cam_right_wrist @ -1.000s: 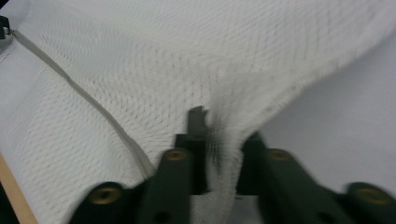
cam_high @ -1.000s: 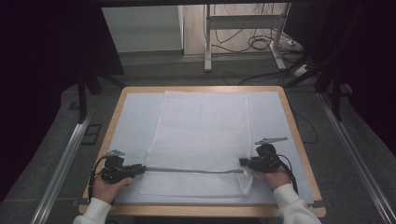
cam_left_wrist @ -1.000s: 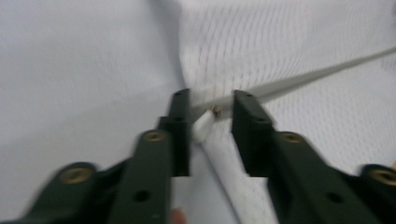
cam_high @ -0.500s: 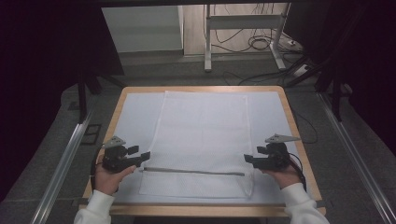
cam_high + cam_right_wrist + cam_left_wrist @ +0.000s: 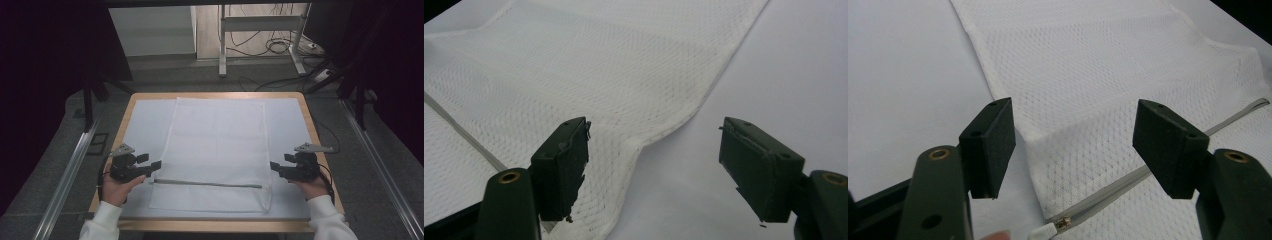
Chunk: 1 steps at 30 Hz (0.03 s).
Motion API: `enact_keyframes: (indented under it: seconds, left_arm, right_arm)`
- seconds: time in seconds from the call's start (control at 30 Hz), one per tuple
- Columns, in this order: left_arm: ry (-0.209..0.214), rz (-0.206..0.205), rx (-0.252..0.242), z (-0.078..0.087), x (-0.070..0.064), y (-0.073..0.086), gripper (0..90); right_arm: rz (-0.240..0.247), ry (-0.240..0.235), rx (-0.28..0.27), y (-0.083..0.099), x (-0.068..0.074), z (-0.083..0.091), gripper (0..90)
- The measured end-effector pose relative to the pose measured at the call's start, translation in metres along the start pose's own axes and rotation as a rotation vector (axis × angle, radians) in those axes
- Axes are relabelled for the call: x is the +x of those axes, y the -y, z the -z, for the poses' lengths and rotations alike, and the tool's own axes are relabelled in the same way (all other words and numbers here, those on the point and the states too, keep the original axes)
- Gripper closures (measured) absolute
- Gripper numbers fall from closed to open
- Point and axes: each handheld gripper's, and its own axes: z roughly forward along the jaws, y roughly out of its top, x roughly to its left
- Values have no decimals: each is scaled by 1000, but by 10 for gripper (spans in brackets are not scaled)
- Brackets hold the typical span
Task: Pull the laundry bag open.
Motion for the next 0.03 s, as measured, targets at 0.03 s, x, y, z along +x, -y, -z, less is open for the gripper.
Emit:
enact_keyframes:
  seconds: [0.03]
  left_arm:
    - [0, 0, 0, 0, 0, 0, 332]
  right_arm:
    - [0, -3, -2, 0, 0, 0, 265]
